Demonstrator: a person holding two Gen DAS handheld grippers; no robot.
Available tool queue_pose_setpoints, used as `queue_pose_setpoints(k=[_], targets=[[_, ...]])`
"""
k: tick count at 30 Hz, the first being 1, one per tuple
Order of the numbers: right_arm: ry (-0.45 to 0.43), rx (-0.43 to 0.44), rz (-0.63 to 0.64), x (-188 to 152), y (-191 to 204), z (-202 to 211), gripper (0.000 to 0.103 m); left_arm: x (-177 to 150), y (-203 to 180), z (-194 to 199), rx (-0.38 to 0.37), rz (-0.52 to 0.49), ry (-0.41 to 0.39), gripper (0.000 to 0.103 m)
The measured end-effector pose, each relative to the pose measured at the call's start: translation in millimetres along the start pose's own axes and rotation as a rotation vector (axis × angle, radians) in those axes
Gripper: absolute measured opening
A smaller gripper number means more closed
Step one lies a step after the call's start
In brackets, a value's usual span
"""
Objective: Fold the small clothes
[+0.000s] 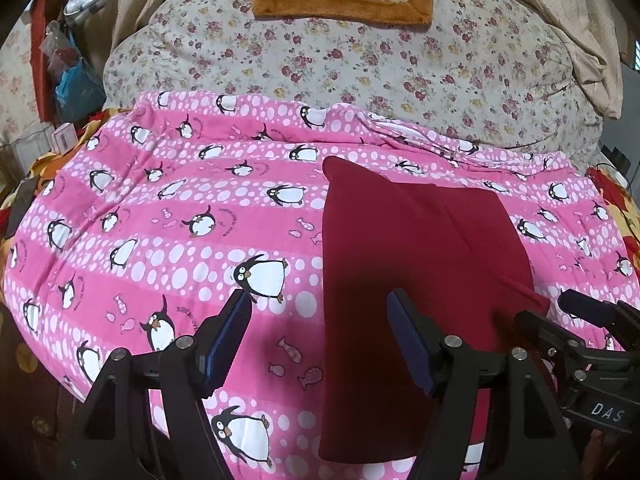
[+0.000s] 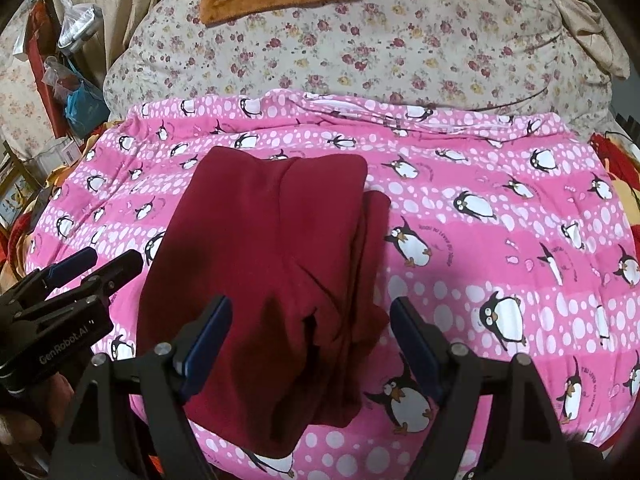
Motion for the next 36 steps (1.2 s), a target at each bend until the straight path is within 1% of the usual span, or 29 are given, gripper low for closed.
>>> queue_pose_setpoints(k=[7, 36], targets=[[0.019, 0.005, 0.001, -0.9, 1.5, -6.5, 0.084, -2.5, -0.9, -6.3, -0.003, -0.002, 0.017, 0.051], [0.041, -0.001, -0.026, 1.6, -1.1, -15.6, 0.085, -2.5, -2.8, -16.1, -0.018, -0.003, 0.034, 0.051]])
Point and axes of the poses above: each gripper's, at about its wrist camera, not at the fingertips, and z roughly against the way its jaws point, y to its left, x to its top, the point moved 7 cm from there along -z, roughly the way its jaws point, and after that the axes turned 4 degrees about -x, right-handed, at the moved point
